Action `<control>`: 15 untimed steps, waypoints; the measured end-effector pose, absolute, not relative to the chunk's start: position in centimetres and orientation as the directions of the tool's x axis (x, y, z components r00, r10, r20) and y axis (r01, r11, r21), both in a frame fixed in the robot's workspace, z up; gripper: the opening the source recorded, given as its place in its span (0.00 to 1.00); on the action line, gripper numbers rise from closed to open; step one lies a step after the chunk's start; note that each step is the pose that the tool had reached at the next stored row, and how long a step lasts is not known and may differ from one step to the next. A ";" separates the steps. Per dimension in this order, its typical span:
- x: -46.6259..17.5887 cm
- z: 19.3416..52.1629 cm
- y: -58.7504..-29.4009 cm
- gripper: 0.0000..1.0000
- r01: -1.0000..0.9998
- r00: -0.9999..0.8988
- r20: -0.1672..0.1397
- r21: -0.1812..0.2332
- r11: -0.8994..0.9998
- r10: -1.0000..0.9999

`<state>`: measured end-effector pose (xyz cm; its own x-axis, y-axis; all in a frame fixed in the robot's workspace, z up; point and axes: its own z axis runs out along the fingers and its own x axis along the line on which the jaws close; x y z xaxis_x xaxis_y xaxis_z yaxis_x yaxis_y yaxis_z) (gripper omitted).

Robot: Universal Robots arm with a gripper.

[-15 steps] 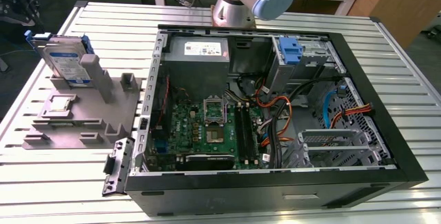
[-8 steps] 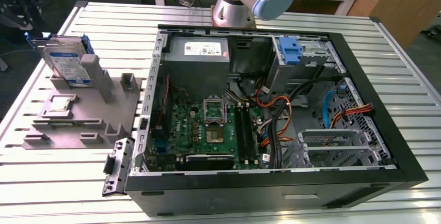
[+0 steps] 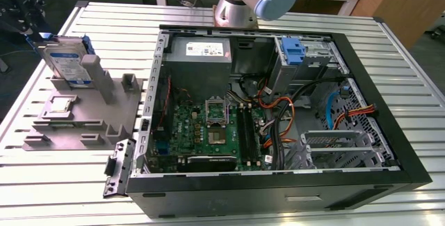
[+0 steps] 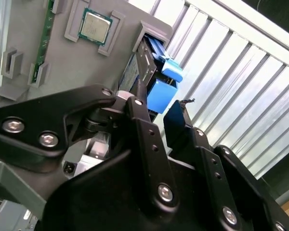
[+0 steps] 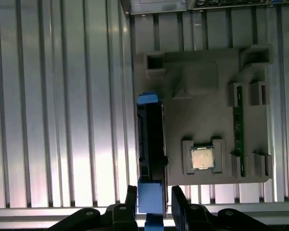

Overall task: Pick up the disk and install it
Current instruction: 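Pick up the disk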

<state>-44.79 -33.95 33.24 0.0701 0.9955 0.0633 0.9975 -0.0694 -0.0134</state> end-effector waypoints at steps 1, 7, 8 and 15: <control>-44.8 33.2 -33.9 0.42 0.997 0.071 0.063 -0.013 -0.070 0.995; -44.9 33.2 -33.9 0.49 0.997 0.071 0.063 -0.013 -0.070 0.995; -44.9 33.2 -33.9 0.49 0.997 0.071 0.063 -0.013 -0.070 0.995; -45.0 32.8 -33.7 0.49 0.999 0.043 0.057 -0.013 -0.042 0.997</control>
<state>-44.98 -33.73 32.84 0.0425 0.9975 0.0569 0.9990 -0.0418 -0.0128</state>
